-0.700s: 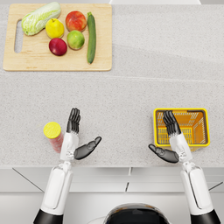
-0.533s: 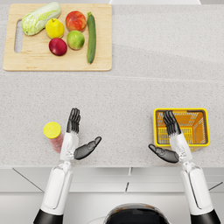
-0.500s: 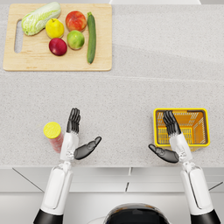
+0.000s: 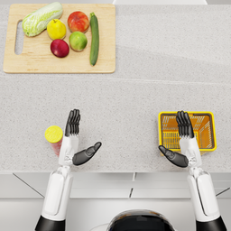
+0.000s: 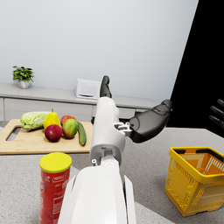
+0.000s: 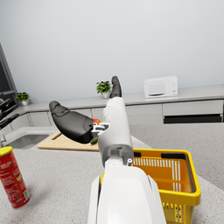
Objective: Pick up the red potato chip and place it into the yellow basket
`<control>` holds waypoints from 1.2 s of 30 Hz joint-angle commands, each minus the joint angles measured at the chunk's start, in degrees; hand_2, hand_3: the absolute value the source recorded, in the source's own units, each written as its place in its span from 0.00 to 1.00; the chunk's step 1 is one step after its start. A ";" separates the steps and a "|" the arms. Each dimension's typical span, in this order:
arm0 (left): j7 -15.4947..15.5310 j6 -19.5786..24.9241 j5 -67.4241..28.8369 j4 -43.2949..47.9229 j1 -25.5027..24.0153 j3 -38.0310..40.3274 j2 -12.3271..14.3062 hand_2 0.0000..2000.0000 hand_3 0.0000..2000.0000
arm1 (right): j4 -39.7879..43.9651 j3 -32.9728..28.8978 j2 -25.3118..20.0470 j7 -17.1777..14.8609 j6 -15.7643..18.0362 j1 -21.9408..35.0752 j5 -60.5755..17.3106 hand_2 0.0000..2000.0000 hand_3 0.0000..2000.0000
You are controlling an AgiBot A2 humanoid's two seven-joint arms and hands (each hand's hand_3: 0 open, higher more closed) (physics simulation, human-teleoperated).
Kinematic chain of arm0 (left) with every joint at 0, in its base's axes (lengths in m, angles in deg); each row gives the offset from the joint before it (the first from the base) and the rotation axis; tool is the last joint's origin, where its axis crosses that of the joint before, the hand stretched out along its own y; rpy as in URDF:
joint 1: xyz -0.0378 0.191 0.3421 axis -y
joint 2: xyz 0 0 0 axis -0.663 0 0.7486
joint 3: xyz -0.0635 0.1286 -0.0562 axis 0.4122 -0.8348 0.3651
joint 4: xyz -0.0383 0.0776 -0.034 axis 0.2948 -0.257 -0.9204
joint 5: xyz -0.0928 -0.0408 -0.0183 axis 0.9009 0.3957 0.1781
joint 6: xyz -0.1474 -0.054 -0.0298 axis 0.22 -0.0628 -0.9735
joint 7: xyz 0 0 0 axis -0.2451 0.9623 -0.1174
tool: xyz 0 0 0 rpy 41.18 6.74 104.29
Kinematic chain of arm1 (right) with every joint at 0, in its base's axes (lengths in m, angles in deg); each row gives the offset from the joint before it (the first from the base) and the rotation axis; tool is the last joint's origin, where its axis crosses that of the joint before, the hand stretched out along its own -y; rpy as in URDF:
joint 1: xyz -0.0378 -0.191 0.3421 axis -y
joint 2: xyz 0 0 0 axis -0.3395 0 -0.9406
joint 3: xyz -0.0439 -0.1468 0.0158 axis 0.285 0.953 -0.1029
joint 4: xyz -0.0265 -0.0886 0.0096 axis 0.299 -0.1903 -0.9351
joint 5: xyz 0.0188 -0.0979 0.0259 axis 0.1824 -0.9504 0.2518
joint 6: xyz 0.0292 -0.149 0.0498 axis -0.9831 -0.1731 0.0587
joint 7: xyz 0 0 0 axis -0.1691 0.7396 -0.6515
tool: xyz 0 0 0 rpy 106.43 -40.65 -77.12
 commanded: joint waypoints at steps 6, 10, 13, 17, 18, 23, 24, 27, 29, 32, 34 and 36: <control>0.48 0.49 -15.26 3.77 2.46 13.23 0.39 0.00 0.00 | -4.02 -11.72 -0.86 0.68 -0.67 2.48 -15.26 0.00 0.00; 0.54 0.54 -24.78 2.20 1.27 13.88 0.83 0.00 0.00 | -3.44 -12.21 -1.20 0.76 -0.75 2.21 -24.80 0.00 0.00; 0.55 0.56 -27.74 -0.59 0.02 14.52 1.20 0.00 0.00 | -3.08 -13.00 -1.49 0.77 -0.76 1.07 -27.75 0.00 0.00; 0.56 0.56 -29.00 -6.12 -0.04 17.25 1.51 0.00 0.00 | -1.95 -13.80 -1.87 0.78 -0.77 0.13 -29.00 0.00 0.00; 0.56 0.56 -29.12 -7.80 -0.59 17.00 1.66 0.00 0.00 | -1.62 -13.72 -1.93 0.78 -0.77 0.21 -29.13 0.00 0.00; 0.56 0.56 -29.37 -16.39 -1.91 14.18 2.22 0.00 0.00 | -2.06 -12.61 -2.26 0.78 -0.77 1.06 -29.39 0.00 0.00; 0.56 0.56 -29.39 -18.00 -1.80 13.75 2.30 0.00 0.00 | -2.20 -12.46 -2.33 0.78 -0.77 1.22 -29.41 0.00 0.00; 0.56 0.56 -29.42 -23.68 -1.63 13.29 2.60 0.00 0.00 | -2.28 -11.40 -2.55 0.78 -0.77 2.30 -29.43 0.00 0.00; 0.56 0.56 -29.43 -28.50 -0.76 13.20 2.70 0.00 0.00 | -2.41 -11.29 -2.71 0.78 -0.77 2.48 -29.44 0.00 0.00; 0.56 0.56 -29.43 -35.01 0.12 12.22 3.11 0.00 0.00 | -2.20 -11.61 -2.94 0.79 -0.77 2.18 -29.45 0.00 0.00; 0.56 0.56 -29.44 -38.39 0.68 11.68 3.36 0.00 0.00 | -2.29 -11.01 -3.10 0.79 -0.77 2.08 -29.45 0.00 0.00; 0.56 0.56 -29.44 -41.04 1.08 11.61 3.59 0.00 0.00 | -1.85 -10.26 -3.27 0.79 -0.77 2.40 -29.45 0.00 0.00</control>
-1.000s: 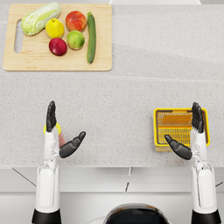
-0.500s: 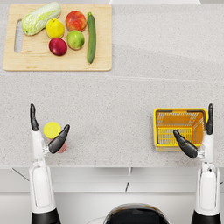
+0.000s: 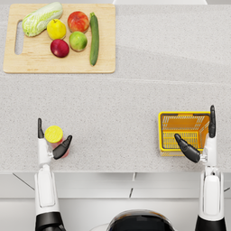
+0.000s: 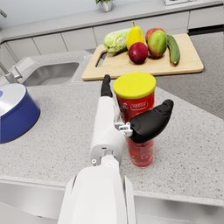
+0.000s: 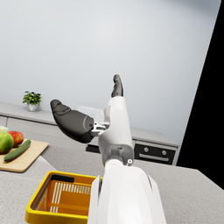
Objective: Pick up the red potato chip and place it into the yellow basket
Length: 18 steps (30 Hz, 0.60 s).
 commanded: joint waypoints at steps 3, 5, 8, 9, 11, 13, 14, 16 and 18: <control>0.03 0.17 0.01 -7.16 2.07 -0.02 0.39 0.00 0.00 | 0.17 1.67 -0.27 0.00 0.00 0.58 0.00 0.00 0.00; 0.10 0.65 0.02 -10.18 4.35 0.26 0.68 0.00 0.00 | 0.32 1.63 -0.42 0.00 0.00 0.30 0.00 0.00 0.00; 0.11 1.76 0.05 -7.42 4.53 0.94 1.07 1.00 0.33 | 0.34 2.24 -0.60 0.00 0.00 -0.56 0.00 0.00 0.00; 0.04 1.89 0.03 -6.21 4.61 1.30 1.14 1.00 0.49 | 0.43 3.20 -0.64 0.00 0.00 -0.89 0.00 0.00 0.00; -0.19 2.18 0.00 0.45 3.85 2.22 1.33 1.00 0.82 | 1.53 6.59 -0.67 0.00 0.00 -1.50 0.00 0.00 0.00; -0.15 0.98 -0.06 3.49 5.77 1.42 1.29 1.00 1.00 | 3.13 11.15 -1.52 0.00 0.00 0.09 0.00 0.00 0.00; -0.02 1.82 -0.04 9.44 5.56 1.26 1.37 1.00 1.00 | 3.81 13.05 -2.05 0.00 0.00 0.69 0.00 0.00 0.00; -0.20 3.08 -0.06 21.04 5.91 0.32 1.40 1.00 1.00 | 5.88 16.77 -2.68 0.00 0.00 1.00 0.00 0.00 0.00; -0.26 4.00 -0.06 27.75 8.73 -1.58 1.07 1.00 1.00 | 6.36 20.83 -3.39 0.00 0.00 1.32 0.00 0.00 0.00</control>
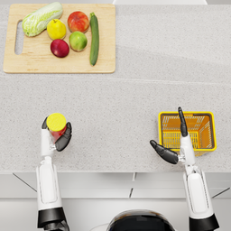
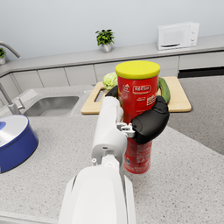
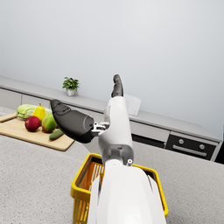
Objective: Pick up the red potato chip and place it into the yellow basket
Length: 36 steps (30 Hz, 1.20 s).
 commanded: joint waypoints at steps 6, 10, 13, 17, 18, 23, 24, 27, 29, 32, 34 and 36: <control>0.30 2.12 0.05 22.29 11.01 -13.00 2.65 1.00 1.00 | 1.76 11.33 -5.41 0.00 0.00 5.35 -0.01 0.00 0.00; 0.44 2.66 0.06 24.84 12.80 -20.91 5.86 1.00 1.00 | 3.13 12.17 -8.24 0.00 0.00 8.24 -0.01 0.00 0.00; 0.48 3.00 0.06 24.58 12.20 -25.92 6.40 1.00 1.00 | 4.19 11.84 -9.76 0.00 0.00 9.91 0.00 0.00 0.00; 0.49 3.30 0.05 24.19 12.29 -31.75 8.04 1.00 1.00 | 4.71 12.55 -10.90 -0.01 0.63 10.87 0.01 0.00 0.00; 0.46 3.28 0.04 24.28 12.18 -32.92 7.87 1.00 1.00 | 4.83 12.26 -11.24 -0.04 1.58 11.19 0.01 0.00 0.00; 0.21 1.45 -0.23 23.35 11.92 -36.02 7.55 1.00 1.00 | 4.44 13.16 -11.90 -0.21 5.89 11.84 -0.11 0.00 0.00; 0.22 1.08 -0.32 23.40 11.86 -36.13 7.11 1.00 1.00 | 4.22 12.92 -11.91 -0.28 6.08 12.02 -0.16 0.00 0.00; 0.33 -0.05 -0.38 24.18 11.77 -35.73 6.02 1.00 1.00 | 4.07 12.37 -11.43 -0.48 13.79 12.15 -0.32 1.00 0.49; 0.59 -1.18 -0.34 24.83 11.41 -35.86 5.24 1.00 1.00 | 4.07 12.56 -11.20 -0.33 14.90 12.25 -0.35 1.00 0.82; 0.75 -1.33 -0.24 25.99 11.17 -34.29 4.56 0.32 0.84 | 4.35 11.85 -10.88 -0.32 15.94 12.21 -0.24 1.00 1.00; 0.50 -3.11 -0.12 27.37 11.56 -29.31 5.22 0.00 0.51 | 4.30 9.79 -11.34 -0.25 16.14 12.65 -0.15 1.00 1.00; 0.38 -3.43 -0.05 30.61 11.40 -19.72 5.41 0.00 0.18 | 5.48 5.57 -12.44 0.08 14.73 14.63 -0.10 1.00 1.00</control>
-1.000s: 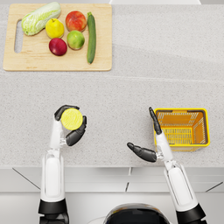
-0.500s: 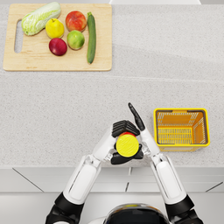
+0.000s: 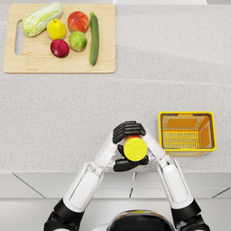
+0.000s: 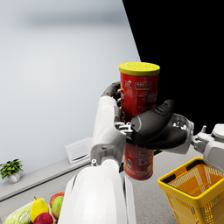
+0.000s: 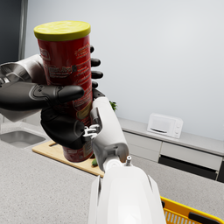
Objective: Pick up the red potato chip and place it into the yellow basket
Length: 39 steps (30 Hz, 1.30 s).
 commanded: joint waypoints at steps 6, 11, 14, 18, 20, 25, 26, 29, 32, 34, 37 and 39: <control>-0.08 -0.07 0.12 1.36 0.40 36.01 -0.23 0.00 0.00 | 0.65 -22.61 -1.75 0.25 -2.35 10.36 0.05 1.00 1.00; -0.12 -0.48 0.16 -2.79 -0.71 36.62 0.06 0.00 0.00 | 1.41 -29.49 -1.22 -12.17 -2.12 8.30 0.13 1.00 1.00; -0.12 -0.54 0.17 -4.17 -0.63 36.02 -0.02 0.00 0.00 | 2.25 -30.43 -1.61 -17.09 -2.44 5.22 0.13 1.00 1.00; -0.12 -0.57 0.16 -5.43 -0.97 35.78 0.04 0.00 0.00 | 2.97 -30.32 -2.32 -19.24 -2.79 0.49 0.14 1.00 1.00; -0.13 -0.57 0.16 -4.97 -1.53 35.86 0.19 0.00 0.00 | 2.58 -30.27 -2.51 -19.66 -3.03 -1.00 0.13 0.32 0.84; -0.13 -0.57 0.16 -8.30 3.12 34.16 -1.06 0.00 0.00 | -1.36 -29.22 -0.96 -10.32 -11.41 2.81 0.15 0.00 0.02; -0.13 -0.57 0.16 -8.45 4.46 33.88 -1.40 0.00 0.00 | -2.68 -29.27 0.02 -7.42 -12.35 4.79 0.16 0.00 0.00; -0.13 -0.57 0.16 -10.65 7.77 33.97 -2.16 0.00 0.00 | -2.74 -30.50 3.02 -2.79 -13.85 9.86 0.16 0.00 0.00; -0.13 -0.57 0.16 -12.77 8.04 34.66 -2.13 0.00 0.00 | -2.27 -33.56 2.50 -1.08 -14.41 9.19 0.16 0.00 0.00; -0.13 -0.57 0.16 -13.10 7.55 34.68 -2.00 0.00 0.00 | -1.54 -33.81 2.02 -0.59 -14.57 7.50 0.17 0.00 0.00; -0.13 -0.57 0.16 -12.65 6.63 34.61 -1.81 0.00 0.00 | -1.45 -33.32 1.88 -0.27 -14.67 6.68 0.17 0.00 0.00; -0.13 -0.57 0.16 -12.92 6.66 34.63 -1.81 0.00 0.00 | -1.23 -33.62 1.79 -0.18 -14.70 6.28 0.17 0.00 0.00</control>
